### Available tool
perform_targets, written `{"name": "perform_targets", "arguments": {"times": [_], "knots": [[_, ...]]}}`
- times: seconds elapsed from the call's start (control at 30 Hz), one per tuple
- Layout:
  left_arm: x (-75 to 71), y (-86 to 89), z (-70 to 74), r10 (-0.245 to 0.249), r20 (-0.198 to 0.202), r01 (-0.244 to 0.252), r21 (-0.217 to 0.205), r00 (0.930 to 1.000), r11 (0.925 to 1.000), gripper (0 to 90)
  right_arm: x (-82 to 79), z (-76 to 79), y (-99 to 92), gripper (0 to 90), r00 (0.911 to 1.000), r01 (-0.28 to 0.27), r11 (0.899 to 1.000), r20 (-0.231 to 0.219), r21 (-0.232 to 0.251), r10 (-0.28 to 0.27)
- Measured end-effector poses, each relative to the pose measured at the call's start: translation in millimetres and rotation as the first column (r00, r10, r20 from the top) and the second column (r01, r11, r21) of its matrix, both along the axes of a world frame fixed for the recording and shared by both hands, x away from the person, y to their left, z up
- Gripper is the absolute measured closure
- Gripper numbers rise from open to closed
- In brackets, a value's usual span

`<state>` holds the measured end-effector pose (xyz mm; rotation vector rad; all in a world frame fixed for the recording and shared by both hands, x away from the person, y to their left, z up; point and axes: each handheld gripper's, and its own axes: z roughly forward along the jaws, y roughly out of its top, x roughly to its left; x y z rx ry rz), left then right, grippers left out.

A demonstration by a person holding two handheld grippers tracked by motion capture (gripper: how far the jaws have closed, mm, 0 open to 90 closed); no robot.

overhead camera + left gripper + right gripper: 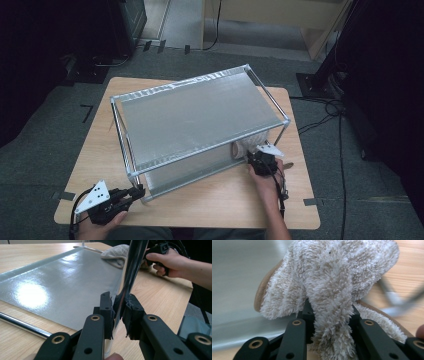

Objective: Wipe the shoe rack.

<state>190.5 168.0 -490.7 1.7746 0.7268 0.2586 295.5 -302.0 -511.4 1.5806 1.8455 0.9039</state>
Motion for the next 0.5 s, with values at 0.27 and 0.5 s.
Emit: {"name": "perform_targets", "arguments": {"times": [0.27, 0.5], "knots": [[-0.2, -2.0, 0.4, 0.001, 0.0, -0.001, 0.006, 1.0, 1.0, 78.6, -25.0, -1.1, 90.7, 70.4, 0.9647, -0.263, 0.965, -0.008, 0.014, 0.263], [-0.3, -5.6, 0.0, -0.012, -0.004, 0.012, 0.0, 0.9999, 0.9999, 78.5, -51.0, -3.8, 162.7, 70.3, 0.8944, -0.447, 0.894, 0.015, 0.041, 0.447]]}}
